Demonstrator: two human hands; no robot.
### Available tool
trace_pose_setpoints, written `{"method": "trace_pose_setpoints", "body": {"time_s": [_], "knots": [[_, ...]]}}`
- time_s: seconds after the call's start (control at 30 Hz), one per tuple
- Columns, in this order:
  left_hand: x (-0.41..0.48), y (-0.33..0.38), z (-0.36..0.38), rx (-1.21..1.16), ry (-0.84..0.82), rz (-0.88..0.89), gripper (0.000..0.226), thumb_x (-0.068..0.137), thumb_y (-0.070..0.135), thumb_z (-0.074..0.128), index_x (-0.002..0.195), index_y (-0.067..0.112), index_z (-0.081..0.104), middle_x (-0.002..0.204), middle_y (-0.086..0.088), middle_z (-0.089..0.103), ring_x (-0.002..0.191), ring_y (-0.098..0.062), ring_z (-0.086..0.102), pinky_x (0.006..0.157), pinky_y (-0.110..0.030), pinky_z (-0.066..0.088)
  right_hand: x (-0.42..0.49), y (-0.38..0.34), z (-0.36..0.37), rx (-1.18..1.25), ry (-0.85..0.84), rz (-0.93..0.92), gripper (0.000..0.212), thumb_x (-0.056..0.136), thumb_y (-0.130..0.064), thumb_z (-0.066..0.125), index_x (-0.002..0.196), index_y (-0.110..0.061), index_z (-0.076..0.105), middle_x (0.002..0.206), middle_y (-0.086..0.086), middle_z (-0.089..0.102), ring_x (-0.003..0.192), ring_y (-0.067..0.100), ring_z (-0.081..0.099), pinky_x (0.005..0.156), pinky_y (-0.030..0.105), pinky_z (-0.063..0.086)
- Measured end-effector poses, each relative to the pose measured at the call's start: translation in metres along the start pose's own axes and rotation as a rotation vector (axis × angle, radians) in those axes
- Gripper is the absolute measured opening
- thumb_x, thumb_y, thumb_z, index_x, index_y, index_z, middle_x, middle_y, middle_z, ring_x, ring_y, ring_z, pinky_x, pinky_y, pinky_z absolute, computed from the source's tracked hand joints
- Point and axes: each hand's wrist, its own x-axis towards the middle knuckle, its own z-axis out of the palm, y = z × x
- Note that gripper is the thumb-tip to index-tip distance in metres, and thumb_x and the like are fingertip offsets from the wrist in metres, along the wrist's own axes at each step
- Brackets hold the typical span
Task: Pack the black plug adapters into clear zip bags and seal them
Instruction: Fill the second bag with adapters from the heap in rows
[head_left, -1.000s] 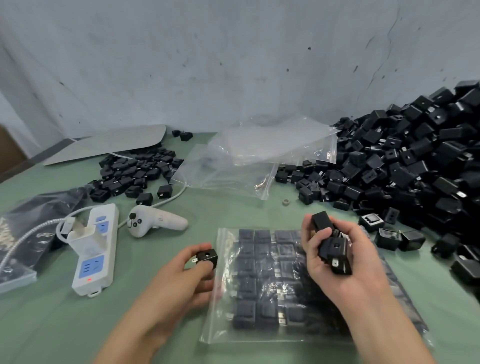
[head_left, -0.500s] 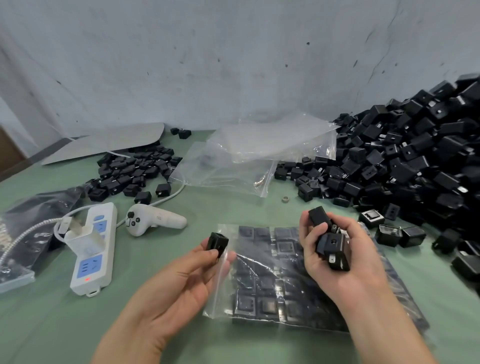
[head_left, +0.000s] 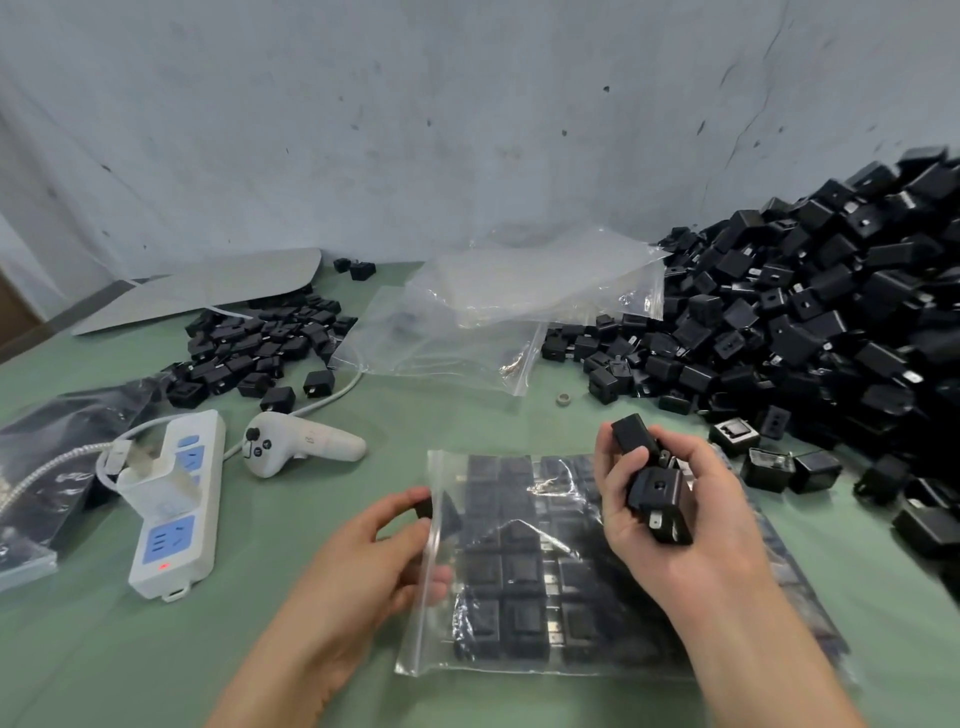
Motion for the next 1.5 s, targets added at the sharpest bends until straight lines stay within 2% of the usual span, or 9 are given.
{"method": "trace_pose_setpoints", "body": {"time_s": [0.3,0.47,0.63,0.8,0.97,1.13,1.27,1.4,1.5], "knots": [[0.006,0.001,0.016,0.294,0.018,0.153,0.013,0.095,0.025,0.065,0.105,0.022,0.073,0.075,0.005,0.075,0.057,-0.001,0.064,0.056,-0.017,0.049,-0.002,-0.001,-0.001,-0.03,-0.007,0.008,0.038,0.081,-0.008,0.071,0.118,-0.007,0.063,0.1,0.026,0.071,0.087,0.03,0.073,0.046,0.021,0.053],[0.013,0.005,0.017,0.069,0.123,0.159,0.019,0.102,0.011,0.048,0.109,0.016,0.065,0.088,-0.012,0.076,0.069,-0.017,0.068,0.066,-0.029,0.055,-0.001,-0.003,-0.002,-0.03,-0.018,0.003,0.043,0.081,-0.007,0.07,0.123,-0.007,0.061,0.104,0.024,0.07,0.089,0.031,0.073,0.047,0.021,0.054],[0.017,0.003,0.021,0.05,-0.019,0.142,0.017,0.102,0.027,0.052,0.119,0.027,0.058,0.094,-0.003,0.078,0.076,-0.019,0.074,0.069,-0.034,0.058,-0.001,-0.003,-0.002,-0.045,-0.018,0.001,0.043,0.082,-0.007,0.07,0.124,-0.008,0.06,0.106,0.025,0.07,0.089,0.032,0.073,0.047,0.022,0.054],[0.021,0.003,0.029,0.082,-0.144,0.154,0.029,0.1,0.035,0.055,0.128,0.035,0.05,0.102,0.0,0.077,0.062,-0.02,0.068,0.058,-0.032,0.055,-0.002,0.0,-0.003,-0.048,-0.014,0.003,0.044,0.082,-0.007,0.071,0.125,-0.006,0.061,0.106,0.025,0.07,0.088,0.034,0.073,0.052,0.027,0.058],[0.013,0.014,0.015,0.488,0.366,0.567,0.02,0.098,0.038,0.051,0.116,0.036,0.061,0.084,0.012,0.069,0.061,-0.005,0.064,0.065,-0.037,0.054,-0.002,0.003,-0.001,-0.046,-0.024,-0.008,0.047,0.081,-0.008,0.074,0.126,-0.004,0.06,0.106,0.025,0.071,0.088,0.035,0.074,0.061,0.034,0.061],[-0.017,0.029,0.061,0.403,0.055,0.7,0.02,0.095,0.054,0.05,0.109,0.047,0.062,0.089,0.017,0.067,0.063,-0.006,0.063,0.055,-0.022,0.052,-0.001,0.013,0.0,-0.087,-0.04,0.023,0.048,0.084,-0.011,0.072,0.13,-0.002,0.059,0.105,0.023,0.073,0.089,0.034,0.074,0.073,0.041,0.063],[-0.019,0.025,0.087,0.627,0.037,0.74,0.035,0.093,0.063,0.048,0.122,0.046,0.057,0.085,0.02,0.064,0.073,-0.001,0.06,0.065,-0.017,0.046,-0.001,0.023,-0.004,-0.195,-0.017,0.097,0.04,0.085,-0.017,0.068,0.122,-0.004,0.067,0.114,0.018,0.072,0.102,0.031,0.072,0.092,0.039,0.057],[-0.012,0.023,0.1,0.7,0.058,0.656,0.031,0.089,0.059,0.055,0.116,0.043,0.057,0.088,0.018,0.065,0.085,-0.008,0.061,0.077,-0.03,0.053,-0.007,0.029,-0.001,-0.293,-0.044,0.16,0.027,0.085,-0.022,0.065,0.081,0.001,0.078,0.088,0.018,0.075,0.073,0.03,0.075,0.064,0.037,0.063],[-0.012,0.023,0.105,0.595,0.092,0.62,0.021,0.09,0.048,0.058,0.11,0.044,0.052,0.088,0.018,0.065,0.083,-0.005,0.064,0.071,-0.023,0.052,-0.006,0.028,0.0,-0.297,-0.044,0.151,0.025,0.086,-0.021,0.064,0.097,-0.001,0.074,0.096,0.018,0.075,0.076,0.03,0.075,0.072,0.037,0.062]]}}
